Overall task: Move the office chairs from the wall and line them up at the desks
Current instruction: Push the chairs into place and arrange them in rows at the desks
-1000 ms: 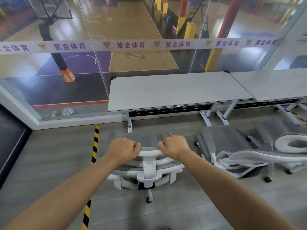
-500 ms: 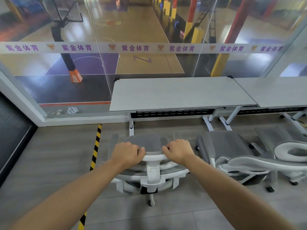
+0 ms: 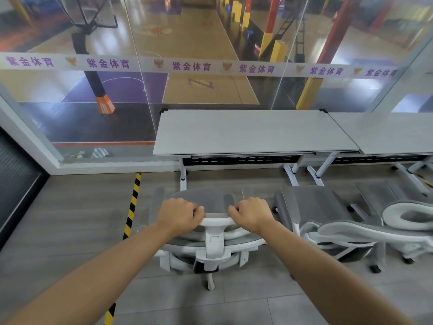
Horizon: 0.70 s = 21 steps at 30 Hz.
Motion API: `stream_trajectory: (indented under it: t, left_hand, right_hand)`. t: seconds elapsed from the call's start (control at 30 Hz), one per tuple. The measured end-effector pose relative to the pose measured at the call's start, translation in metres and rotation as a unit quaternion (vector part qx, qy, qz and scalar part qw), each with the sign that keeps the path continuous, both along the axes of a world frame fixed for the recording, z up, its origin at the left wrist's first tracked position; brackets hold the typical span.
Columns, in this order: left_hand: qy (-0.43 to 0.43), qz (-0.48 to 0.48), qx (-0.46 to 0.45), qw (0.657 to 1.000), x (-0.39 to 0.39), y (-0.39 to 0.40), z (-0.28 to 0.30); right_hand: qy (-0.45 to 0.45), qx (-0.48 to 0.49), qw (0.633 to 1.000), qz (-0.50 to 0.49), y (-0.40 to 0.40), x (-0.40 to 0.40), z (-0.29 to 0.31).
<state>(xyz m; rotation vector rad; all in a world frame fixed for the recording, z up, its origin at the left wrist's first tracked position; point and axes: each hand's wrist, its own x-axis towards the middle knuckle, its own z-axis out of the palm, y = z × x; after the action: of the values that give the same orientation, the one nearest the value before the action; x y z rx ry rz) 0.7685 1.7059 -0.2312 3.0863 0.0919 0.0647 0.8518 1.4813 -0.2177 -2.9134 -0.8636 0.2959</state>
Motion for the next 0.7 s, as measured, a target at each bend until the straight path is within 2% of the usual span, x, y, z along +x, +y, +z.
stream_trajectory:
  t: [0.7]
  left_hand:
    - [-0.011, 0.0, 0.002, 1.0, 0.007, -0.004, 0.0]
  right_hand:
    - [-0.011, -0.003, 1.0, 0.003, -0.005, 0.008, -0.001]
